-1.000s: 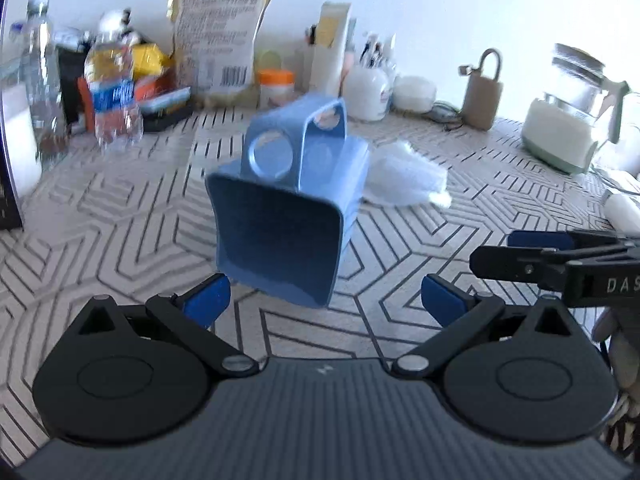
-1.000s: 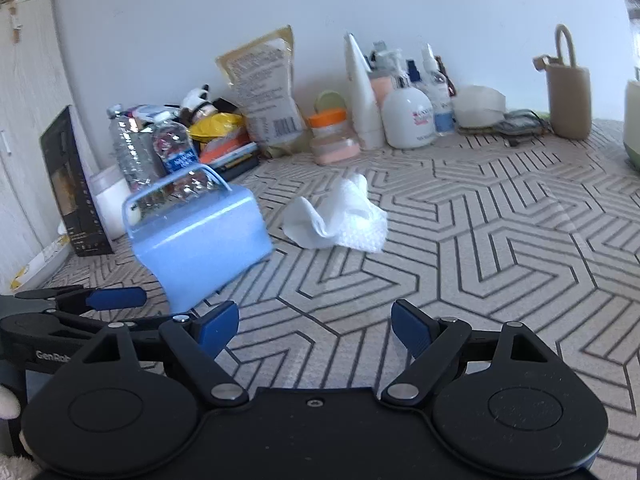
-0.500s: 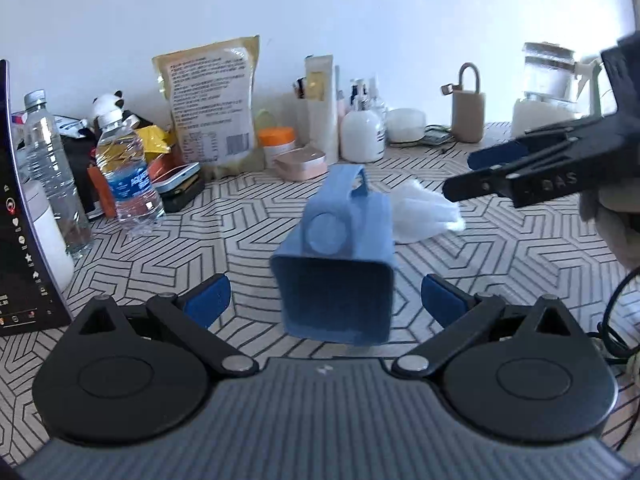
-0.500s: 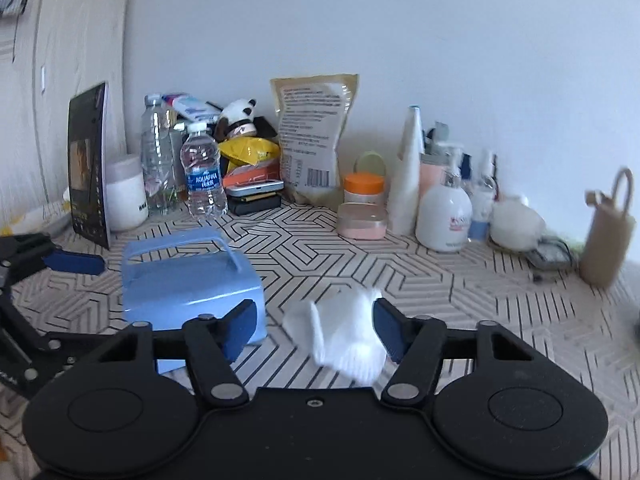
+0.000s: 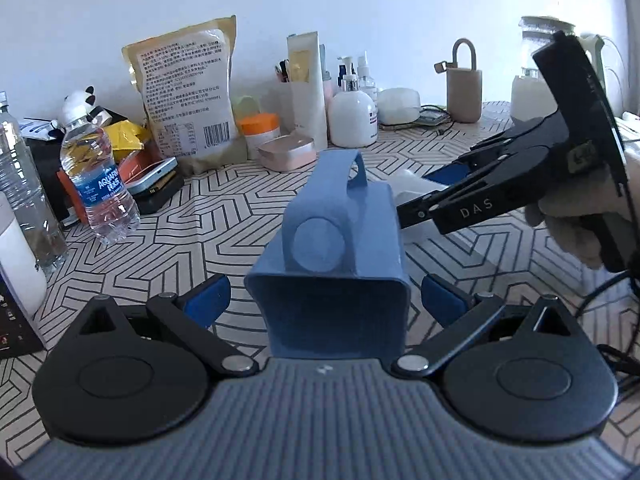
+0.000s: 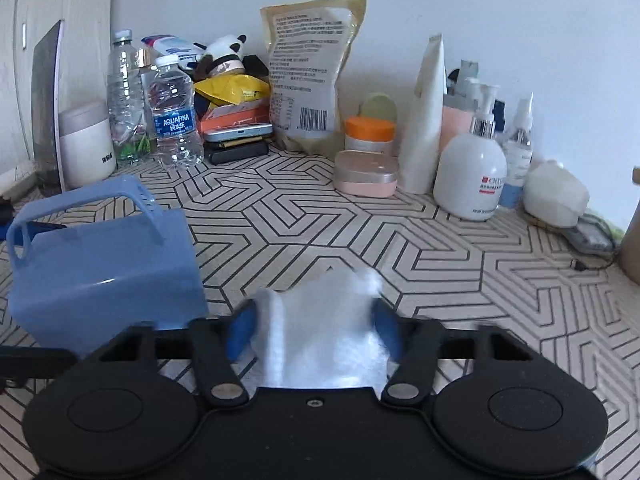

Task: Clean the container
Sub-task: 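Grasp the blue container handle with the left tool while the right tool grasps the white cloth, then hold the blue container up with the left tool while the right tool wipes its side with the cloth, then rotate the held container with the left tool while the right tool keeps wiping it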

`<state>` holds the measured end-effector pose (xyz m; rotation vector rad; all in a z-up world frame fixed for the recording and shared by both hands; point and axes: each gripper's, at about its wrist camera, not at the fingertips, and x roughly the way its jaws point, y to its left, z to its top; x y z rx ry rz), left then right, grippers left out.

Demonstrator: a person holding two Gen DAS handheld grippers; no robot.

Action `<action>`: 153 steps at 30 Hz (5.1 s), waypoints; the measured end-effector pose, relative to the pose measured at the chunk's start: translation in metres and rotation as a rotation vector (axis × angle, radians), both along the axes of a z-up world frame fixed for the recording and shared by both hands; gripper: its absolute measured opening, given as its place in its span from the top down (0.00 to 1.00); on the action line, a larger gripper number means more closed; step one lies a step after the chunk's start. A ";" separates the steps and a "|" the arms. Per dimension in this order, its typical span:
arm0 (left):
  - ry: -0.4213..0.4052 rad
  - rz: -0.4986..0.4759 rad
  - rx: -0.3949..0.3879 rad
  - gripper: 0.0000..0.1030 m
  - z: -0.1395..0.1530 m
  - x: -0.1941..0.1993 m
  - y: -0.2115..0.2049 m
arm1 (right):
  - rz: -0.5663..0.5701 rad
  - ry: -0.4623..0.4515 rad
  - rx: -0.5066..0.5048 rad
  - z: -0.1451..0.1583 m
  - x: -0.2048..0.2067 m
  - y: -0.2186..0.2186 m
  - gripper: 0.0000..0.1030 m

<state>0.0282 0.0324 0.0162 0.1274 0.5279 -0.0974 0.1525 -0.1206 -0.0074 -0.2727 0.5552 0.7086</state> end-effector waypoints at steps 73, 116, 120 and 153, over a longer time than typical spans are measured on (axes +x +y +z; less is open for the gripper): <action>0.032 0.045 -0.130 0.28 -0.006 0.021 -0.009 | 0.339 0.050 0.388 0.025 -0.026 0.008 0.86; 0.048 0.049 -0.143 0.27 -0.006 0.025 -0.005 | 0.396 0.220 0.477 0.022 -0.025 -0.025 0.86; 0.048 0.052 -0.142 0.27 -0.007 0.024 -0.008 | 0.388 0.237 0.478 0.021 -0.024 -0.027 0.86; 0.069 0.076 -0.128 0.29 -0.006 0.025 -0.014 | 0.401 0.291 0.487 0.015 -0.020 -0.033 0.83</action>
